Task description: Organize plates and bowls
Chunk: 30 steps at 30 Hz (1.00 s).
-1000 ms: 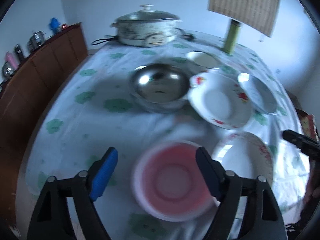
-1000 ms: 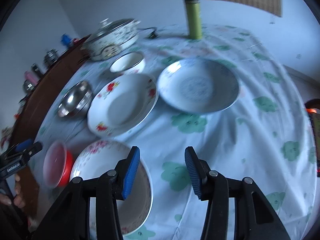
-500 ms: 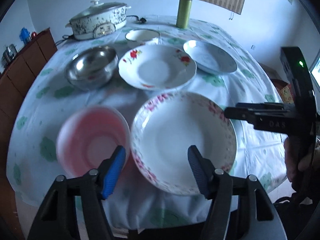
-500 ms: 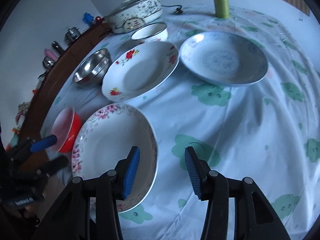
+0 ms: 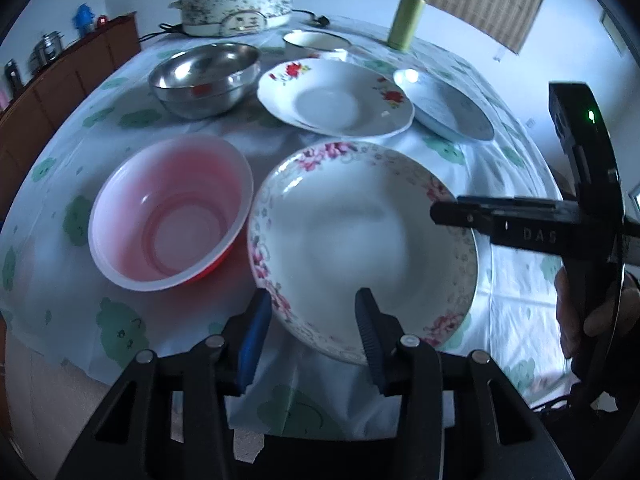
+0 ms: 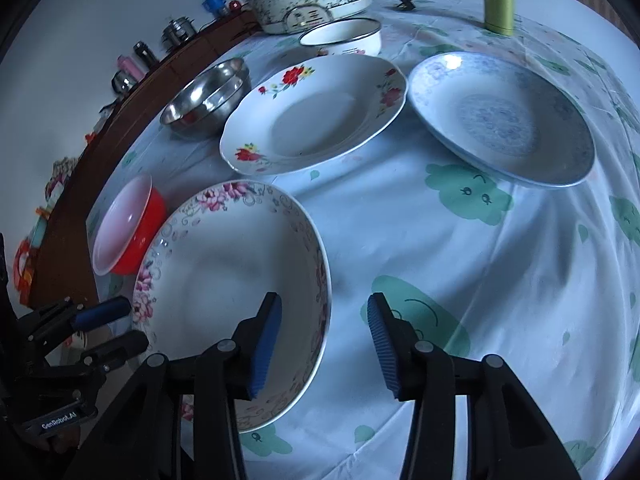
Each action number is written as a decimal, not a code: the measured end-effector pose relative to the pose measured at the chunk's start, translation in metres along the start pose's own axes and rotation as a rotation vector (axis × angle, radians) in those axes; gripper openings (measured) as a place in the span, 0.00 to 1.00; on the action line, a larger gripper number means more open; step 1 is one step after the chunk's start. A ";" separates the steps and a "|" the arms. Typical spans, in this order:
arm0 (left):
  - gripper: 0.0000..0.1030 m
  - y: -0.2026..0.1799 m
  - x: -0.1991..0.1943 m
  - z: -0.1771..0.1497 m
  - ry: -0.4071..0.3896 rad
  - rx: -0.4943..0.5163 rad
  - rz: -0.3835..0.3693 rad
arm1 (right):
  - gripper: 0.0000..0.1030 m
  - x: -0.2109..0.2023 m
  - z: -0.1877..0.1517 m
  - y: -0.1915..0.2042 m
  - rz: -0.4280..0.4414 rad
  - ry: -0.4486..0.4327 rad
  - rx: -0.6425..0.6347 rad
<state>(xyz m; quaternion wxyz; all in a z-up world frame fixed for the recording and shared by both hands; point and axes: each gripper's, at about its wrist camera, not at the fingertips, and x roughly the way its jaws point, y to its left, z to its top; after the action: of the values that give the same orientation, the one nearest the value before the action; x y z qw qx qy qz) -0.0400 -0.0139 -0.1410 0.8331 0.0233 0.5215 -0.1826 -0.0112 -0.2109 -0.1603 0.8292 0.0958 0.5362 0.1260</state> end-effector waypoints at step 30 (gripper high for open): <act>0.40 0.025 -0.011 0.000 -0.085 -0.139 -0.063 | 0.17 0.024 0.009 -0.006 0.169 0.038 -0.073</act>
<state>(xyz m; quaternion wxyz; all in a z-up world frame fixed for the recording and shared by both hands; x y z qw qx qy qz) -0.0364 0.0124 -0.1357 0.8480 -0.0586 0.4976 -0.1729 0.0070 -0.2091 -0.1789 0.8083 0.1077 0.5368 0.2167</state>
